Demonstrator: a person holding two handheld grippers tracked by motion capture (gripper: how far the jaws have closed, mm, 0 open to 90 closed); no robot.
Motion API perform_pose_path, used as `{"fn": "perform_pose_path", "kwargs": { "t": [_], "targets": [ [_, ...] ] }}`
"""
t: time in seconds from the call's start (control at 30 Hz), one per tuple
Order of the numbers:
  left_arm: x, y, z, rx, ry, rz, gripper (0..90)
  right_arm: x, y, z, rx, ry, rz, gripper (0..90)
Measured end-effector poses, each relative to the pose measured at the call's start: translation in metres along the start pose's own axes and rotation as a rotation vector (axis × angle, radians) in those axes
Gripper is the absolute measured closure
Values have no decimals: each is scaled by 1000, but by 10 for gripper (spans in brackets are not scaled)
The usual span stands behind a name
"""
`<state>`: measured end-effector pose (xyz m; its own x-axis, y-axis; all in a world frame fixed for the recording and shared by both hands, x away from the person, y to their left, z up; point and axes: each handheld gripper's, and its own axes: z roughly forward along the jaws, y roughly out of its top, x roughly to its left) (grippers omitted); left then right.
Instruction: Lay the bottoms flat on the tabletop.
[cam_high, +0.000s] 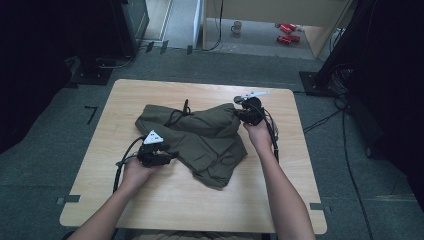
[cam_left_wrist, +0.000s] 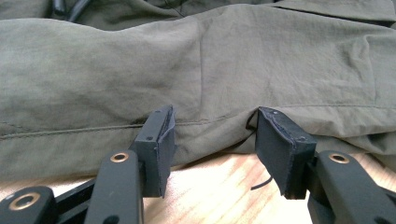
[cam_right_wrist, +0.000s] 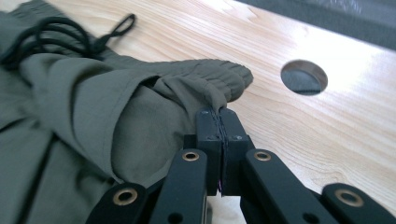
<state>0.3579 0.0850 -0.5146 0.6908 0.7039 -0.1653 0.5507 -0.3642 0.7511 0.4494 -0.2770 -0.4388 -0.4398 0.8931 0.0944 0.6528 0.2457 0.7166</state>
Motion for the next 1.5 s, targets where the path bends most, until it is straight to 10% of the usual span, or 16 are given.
{"fn": "perform_pose_path", "kwargs": {
  "t": [0.27,1.0,1.17,1.5],
  "targets": [
    [6,4,2,14,12,-9,475,-25,1,30,72,-49,87,900],
    [21,18,17,5,51,-2,478,-77,-40,25,163,-243,192,896],
    [22,23,17,20,26,-56,477,-81,-46,19,138,-186,224,745],
    [-2,36,-1,-75,-13,-10,462,-68,-50,-10,16,-135,161,697]
  ]
}}
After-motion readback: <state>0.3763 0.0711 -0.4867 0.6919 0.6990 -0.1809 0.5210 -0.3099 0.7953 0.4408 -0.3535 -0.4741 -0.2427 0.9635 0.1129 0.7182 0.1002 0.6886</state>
